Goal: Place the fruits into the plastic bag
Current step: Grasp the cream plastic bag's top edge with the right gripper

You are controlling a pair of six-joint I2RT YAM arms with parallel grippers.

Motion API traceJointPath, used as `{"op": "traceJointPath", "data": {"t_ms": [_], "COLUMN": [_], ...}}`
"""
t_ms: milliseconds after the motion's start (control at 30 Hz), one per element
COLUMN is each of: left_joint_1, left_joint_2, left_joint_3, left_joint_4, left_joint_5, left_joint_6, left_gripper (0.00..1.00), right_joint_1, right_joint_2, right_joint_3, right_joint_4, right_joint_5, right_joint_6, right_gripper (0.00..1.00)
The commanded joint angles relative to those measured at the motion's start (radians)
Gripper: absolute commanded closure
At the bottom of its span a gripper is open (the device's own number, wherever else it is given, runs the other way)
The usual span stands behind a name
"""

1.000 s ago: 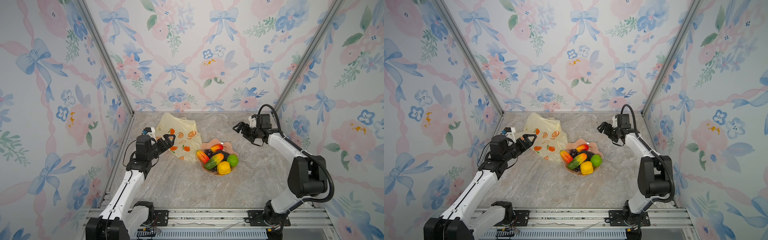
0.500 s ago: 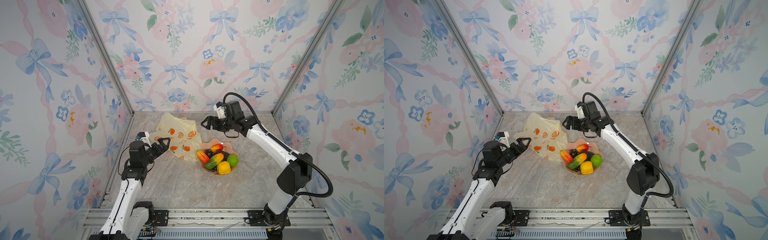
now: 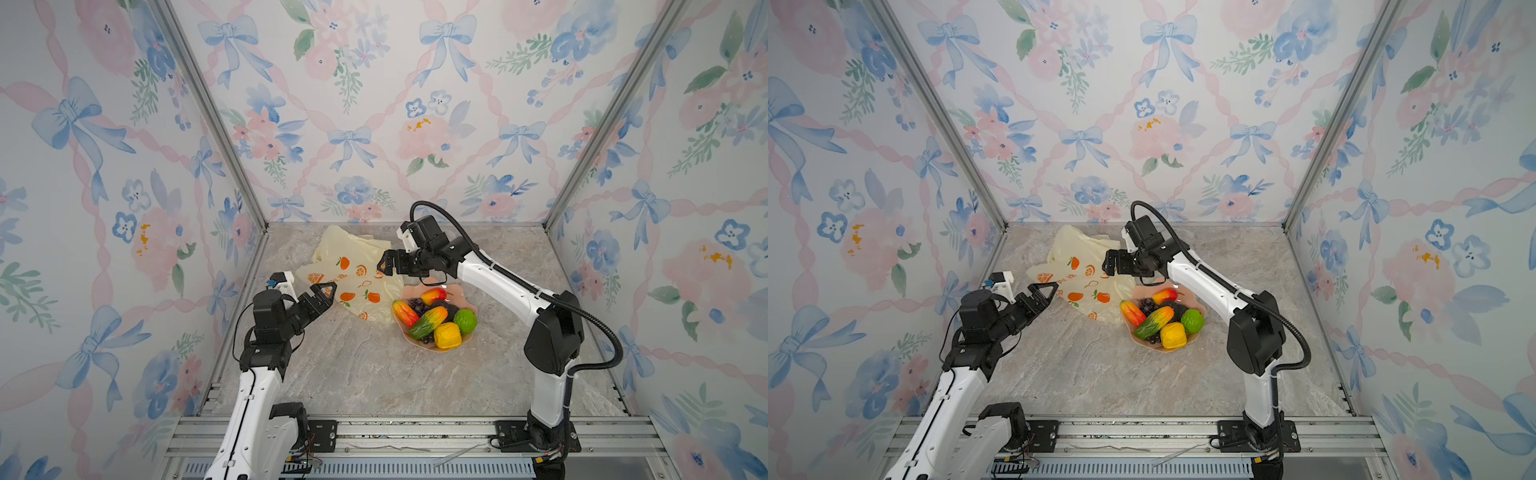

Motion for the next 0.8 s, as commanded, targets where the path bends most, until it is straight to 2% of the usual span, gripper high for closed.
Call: {"op": "traceJointPath", "data": {"t_ms": [0,167,333,433,633,700,767], "left_joint_1": [0.017,0.038,0.048,0.054,0.061,0.064,0.067], "left_joint_2": [-0.022,-0.031,-0.026,-0.027,-0.049,-0.058,-0.065], "left_joint_3": [-0.019,-0.033,-0.038,-0.038,-0.051,-0.057,-0.064], "left_joint_4": [-0.019,-0.024,-0.026,-0.024,-0.025,-0.026,-0.024], "left_joint_5": [0.029,0.043,0.047,0.053,0.064,0.068,0.076], "left_joint_6": [0.004,0.007,0.007,0.006,-0.003,-0.008,-0.012], "left_gripper": [0.02,0.02,0.02,0.02,0.02,0.02,0.02], "right_joint_1": [0.012,0.024,0.04,0.042,0.049,0.055,0.06], "right_joint_2": [0.039,0.077,0.11,0.124,0.11,0.096,0.078], "right_joint_3": [0.044,0.078,0.117,0.139,0.137,0.134,0.127], "right_joint_4": [-0.011,-0.001,-0.011,-0.025,-0.003,0.01,0.029], "right_joint_5": [0.03,0.031,0.027,0.038,0.049,0.058,0.066], "right_joint_6": [0.031,0.048,0.047,0.047,0.049,0.04,0.03], "right_gripper": [0.03,0.11,0.29,0.47,0.92,1.0,1.0]}}
